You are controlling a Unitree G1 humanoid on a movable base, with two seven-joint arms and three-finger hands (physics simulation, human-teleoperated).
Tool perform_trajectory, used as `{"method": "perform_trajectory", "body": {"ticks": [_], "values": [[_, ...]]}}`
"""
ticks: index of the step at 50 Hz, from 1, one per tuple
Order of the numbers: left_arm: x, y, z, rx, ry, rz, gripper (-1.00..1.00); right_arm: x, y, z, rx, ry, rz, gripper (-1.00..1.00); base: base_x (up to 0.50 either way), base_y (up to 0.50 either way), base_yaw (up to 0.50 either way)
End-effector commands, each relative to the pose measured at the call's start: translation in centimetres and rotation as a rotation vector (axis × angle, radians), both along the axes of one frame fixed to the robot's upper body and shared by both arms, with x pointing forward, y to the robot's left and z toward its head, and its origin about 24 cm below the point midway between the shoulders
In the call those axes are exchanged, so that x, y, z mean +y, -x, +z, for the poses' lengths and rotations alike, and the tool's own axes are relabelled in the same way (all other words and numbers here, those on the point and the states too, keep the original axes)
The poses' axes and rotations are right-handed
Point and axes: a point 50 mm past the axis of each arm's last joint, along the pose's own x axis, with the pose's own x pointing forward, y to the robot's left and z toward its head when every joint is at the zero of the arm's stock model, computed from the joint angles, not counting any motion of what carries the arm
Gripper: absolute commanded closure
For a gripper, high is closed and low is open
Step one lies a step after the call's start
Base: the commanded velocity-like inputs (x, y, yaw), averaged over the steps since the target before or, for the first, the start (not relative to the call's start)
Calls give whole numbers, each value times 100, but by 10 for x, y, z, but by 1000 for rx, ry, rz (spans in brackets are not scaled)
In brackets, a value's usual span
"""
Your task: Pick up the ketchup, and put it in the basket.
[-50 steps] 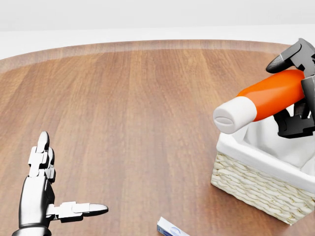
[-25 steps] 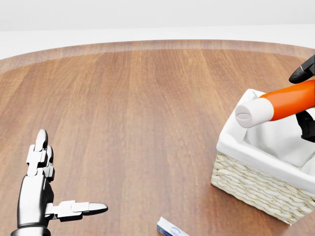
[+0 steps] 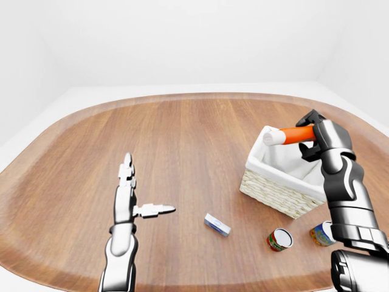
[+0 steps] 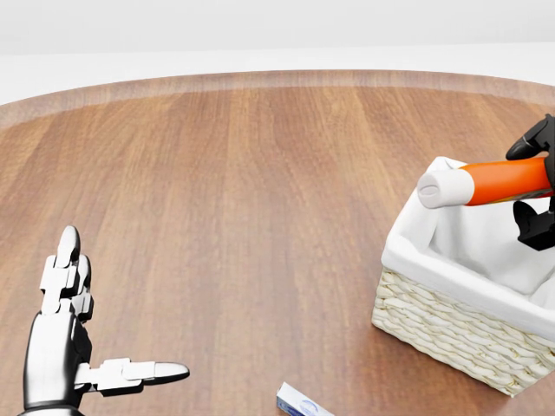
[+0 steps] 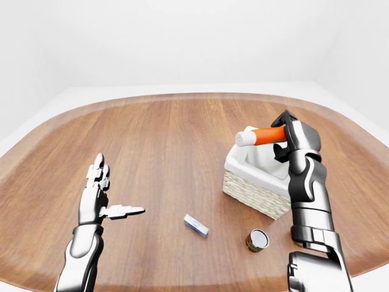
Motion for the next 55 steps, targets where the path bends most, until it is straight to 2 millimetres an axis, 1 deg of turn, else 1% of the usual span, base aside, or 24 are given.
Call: {"method": "perform_trajectory", "body": {"ticks": [1,12,16,24,33,46,55], "values": [[-1,2,2,-7,-1,-3,-100,-16,-11,-19,44,-28,-97,100,0,0,0],[-1,2,0,2,-2,-3,-100,-22,-20,-27,112,-11,-138,100,0,0,0],[-2,2,-1,6,-4,-5,-100,-25,-20,-32,132,-16,-155,100,0,0,0],[-3,2,-3,16,-10,-8,-100,-28,-22,-34,146,-19,-178,100,0,0,0],[-3,3,-2,9,-10,-9,-100,-30,-24,-42,180,-11,-209,100,0,0,0],[-3,4,0,2,-8,-10,-100,-27,-27,-49,201,4,-205,100,0,0,0],[-1,4,0,0,-6,-8,-100,-22,-28,-57,215,17,-207,100,0,0,0]]}}
